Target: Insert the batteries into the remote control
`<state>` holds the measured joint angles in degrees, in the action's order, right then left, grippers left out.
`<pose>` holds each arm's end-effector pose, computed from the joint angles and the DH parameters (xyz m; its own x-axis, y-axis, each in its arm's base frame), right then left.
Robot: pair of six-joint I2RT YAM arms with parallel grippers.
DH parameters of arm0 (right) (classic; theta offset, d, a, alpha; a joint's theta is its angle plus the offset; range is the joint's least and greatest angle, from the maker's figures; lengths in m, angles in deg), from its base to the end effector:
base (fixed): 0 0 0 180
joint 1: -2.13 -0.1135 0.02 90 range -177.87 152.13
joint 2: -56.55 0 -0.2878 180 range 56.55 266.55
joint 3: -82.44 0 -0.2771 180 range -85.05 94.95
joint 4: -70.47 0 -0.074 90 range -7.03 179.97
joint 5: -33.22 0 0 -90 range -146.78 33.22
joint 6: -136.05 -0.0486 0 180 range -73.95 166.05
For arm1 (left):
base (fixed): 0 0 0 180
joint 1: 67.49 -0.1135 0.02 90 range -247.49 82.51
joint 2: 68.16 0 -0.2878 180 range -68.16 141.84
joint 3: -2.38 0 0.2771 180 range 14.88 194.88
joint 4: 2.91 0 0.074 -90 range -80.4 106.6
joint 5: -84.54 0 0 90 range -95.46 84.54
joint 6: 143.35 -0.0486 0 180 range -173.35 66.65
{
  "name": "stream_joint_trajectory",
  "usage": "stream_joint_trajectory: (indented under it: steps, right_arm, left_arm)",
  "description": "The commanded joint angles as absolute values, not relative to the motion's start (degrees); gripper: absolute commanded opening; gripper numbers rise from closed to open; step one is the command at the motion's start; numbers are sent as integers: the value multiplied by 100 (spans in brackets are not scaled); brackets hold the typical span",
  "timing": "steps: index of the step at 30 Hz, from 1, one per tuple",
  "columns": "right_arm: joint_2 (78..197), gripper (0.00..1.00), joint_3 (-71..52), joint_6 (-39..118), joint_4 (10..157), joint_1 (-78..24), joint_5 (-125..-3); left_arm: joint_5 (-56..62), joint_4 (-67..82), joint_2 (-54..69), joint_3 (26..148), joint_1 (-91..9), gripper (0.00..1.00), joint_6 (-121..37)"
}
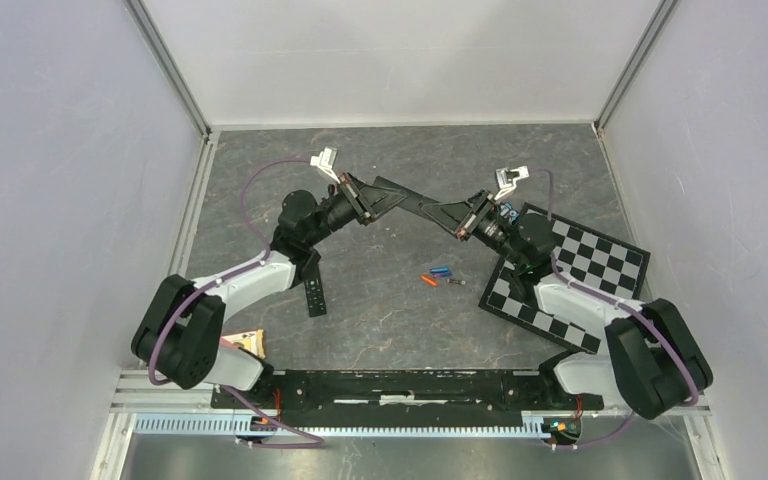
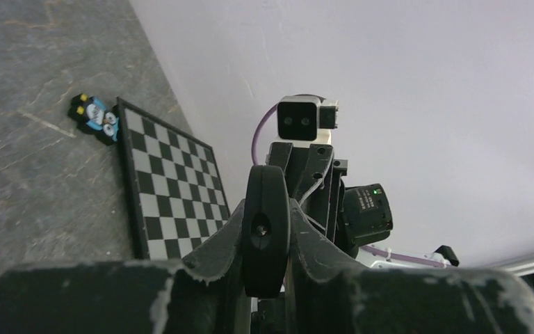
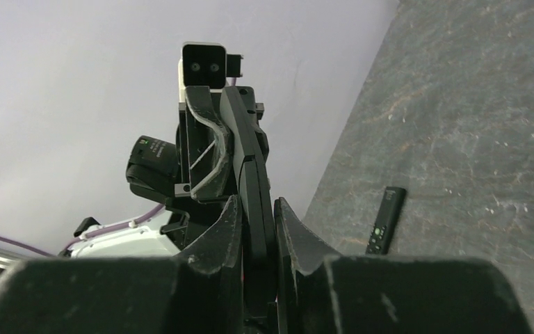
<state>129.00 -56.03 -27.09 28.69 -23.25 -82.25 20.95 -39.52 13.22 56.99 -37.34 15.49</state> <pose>0.2501 0.1418 0.2677 -0.6861 0.6308 -0.3624 -0.3858 0.1068 0.9164 0.2832 -0.1895 0.2933 -0.7196 -0.5480 -0.4266 0.4370 0.1201 -0.8914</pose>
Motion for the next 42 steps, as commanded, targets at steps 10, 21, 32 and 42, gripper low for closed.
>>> stream_joint_trajectory:
  steps: [10,21,32,42]
  right_arm:
    - [13939,61,-5949,-1856,2881,-2264,-8158]
    - [13934,61,-5471,-929,4969,-1964,-7427]
    - [13805,84,-4489,1834,5507,-1997,-8311]
    - [14055,91,-3327,6162,7516,-2649,-8183]
  left_arm:
    - [2264,-3074,1751,5913,-3931,2,292]
    - [1890,-1537,2100,6528,-4077,2,-765]
    - [2096,-726,2661,7324,-4062,2,-1799]
    - [2782,90,2829,8039,-4067,2,-2148]
